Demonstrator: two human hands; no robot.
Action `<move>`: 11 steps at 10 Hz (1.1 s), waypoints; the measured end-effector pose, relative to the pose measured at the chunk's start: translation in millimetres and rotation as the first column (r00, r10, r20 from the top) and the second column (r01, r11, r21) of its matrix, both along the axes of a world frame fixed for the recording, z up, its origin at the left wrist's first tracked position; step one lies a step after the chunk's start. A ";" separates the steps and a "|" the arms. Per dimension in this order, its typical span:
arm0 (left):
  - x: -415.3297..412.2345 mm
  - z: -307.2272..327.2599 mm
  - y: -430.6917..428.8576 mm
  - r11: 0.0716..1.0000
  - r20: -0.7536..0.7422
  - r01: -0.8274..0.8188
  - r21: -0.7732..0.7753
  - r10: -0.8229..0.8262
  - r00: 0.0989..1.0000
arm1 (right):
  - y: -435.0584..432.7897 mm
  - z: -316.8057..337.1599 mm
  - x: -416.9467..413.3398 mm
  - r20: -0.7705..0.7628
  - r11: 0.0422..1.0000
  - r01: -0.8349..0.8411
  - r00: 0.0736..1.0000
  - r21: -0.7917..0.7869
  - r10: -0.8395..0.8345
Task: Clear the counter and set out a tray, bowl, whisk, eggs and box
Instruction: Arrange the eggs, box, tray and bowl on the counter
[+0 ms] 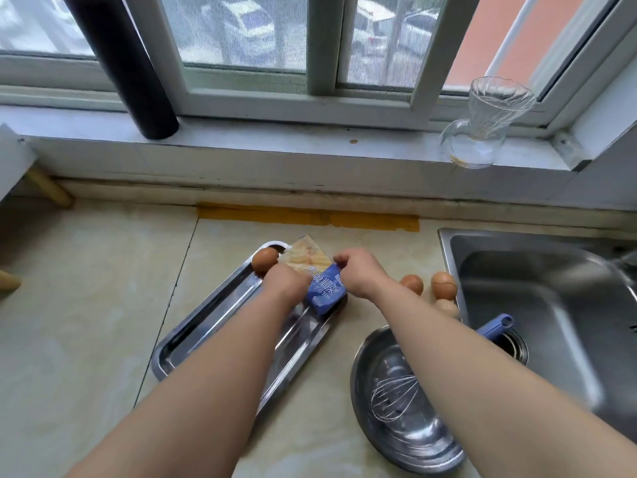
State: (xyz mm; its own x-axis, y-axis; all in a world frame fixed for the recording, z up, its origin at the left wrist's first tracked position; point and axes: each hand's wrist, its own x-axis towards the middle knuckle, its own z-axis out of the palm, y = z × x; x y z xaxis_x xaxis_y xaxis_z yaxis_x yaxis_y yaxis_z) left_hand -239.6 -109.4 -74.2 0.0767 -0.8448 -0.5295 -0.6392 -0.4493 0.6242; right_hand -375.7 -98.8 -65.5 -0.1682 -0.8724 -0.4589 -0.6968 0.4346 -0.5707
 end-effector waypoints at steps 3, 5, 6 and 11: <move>3.8 -0.3 -3.1 0.999 -0.036 -0.014 -0.030 0.013 0.999 | 2.4 5.2 5.4 0.109 0.992 0.129 0.986 -0.001 -0.128; 35.4 18.3 -12.0 0.981 -0.179 -0.172 -0.095 0.153 0.972 | -12.1 11.4 33.0 0.185 0.987 0.141 0.975 -0.081 -0.125; 67.7 21.9 -20.1 0.952 -0.164 -0.267 -0.146 0.243 0.956 | -22.6 10.0 57.2 0.152 0.986 0.095 0.986 -0.141 -0.073; 156.6 -19.7 -30.6 0.930 -0.061 -0.348 -0.120 0.342 0.938 | -57.0 -39.6 121.5 -0.190 0.977 -0.184 0.969 -0.111 0.161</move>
State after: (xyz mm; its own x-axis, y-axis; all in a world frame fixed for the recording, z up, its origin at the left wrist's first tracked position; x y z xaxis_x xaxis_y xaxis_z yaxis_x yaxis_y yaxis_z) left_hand -83.0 -139.9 -93.9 0.3571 -0.8303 -0.4279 -0.4332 -0.5531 0.7116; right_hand -254.2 -155.8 -105.1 -0.0791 -0.9444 -0.3190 -0.8504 0.2309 -0.4727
